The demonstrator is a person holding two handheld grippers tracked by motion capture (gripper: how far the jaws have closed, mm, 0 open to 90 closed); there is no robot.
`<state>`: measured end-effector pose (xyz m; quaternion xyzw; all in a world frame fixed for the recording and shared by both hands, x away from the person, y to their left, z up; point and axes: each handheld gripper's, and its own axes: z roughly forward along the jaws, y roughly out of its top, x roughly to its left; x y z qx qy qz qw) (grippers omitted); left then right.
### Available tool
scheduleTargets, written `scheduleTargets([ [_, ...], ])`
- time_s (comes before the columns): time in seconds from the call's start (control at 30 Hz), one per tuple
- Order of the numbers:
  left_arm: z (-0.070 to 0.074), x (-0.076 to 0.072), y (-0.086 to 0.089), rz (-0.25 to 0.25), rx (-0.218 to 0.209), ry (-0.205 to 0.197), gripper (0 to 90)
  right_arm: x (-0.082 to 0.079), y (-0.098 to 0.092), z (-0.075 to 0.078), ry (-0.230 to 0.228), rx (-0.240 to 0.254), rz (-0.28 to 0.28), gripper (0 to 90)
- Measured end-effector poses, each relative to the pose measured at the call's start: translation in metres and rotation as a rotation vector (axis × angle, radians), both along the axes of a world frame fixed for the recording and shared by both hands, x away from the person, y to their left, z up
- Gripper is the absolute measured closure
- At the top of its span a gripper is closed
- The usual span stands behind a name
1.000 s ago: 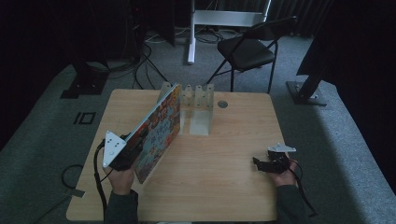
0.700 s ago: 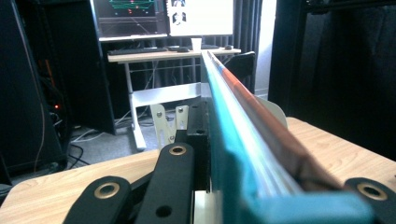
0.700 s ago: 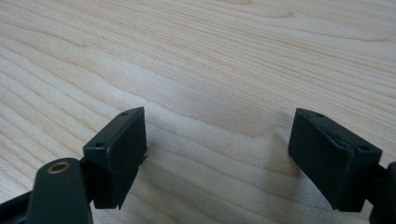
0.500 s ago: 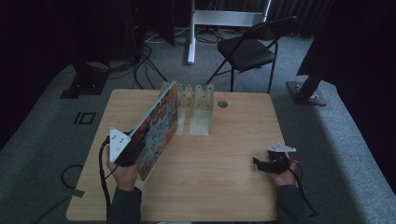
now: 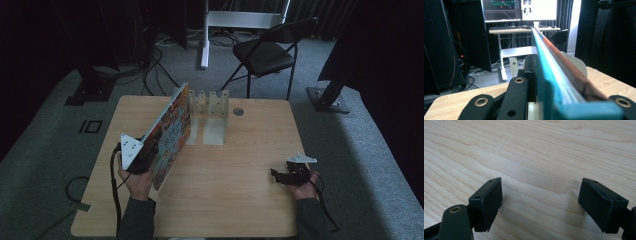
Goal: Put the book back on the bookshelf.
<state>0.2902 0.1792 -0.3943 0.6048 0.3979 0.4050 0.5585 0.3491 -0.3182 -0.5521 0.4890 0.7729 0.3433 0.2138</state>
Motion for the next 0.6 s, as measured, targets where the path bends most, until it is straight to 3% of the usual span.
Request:
scheduleTargets([
  [0.6, -0.005, 0.013, -0.006, 0.044, -0.015, -0.016, 80.5, 0.0, 0.0, 0.0, 0.0, 0.0, 0.0, 18.9],
])
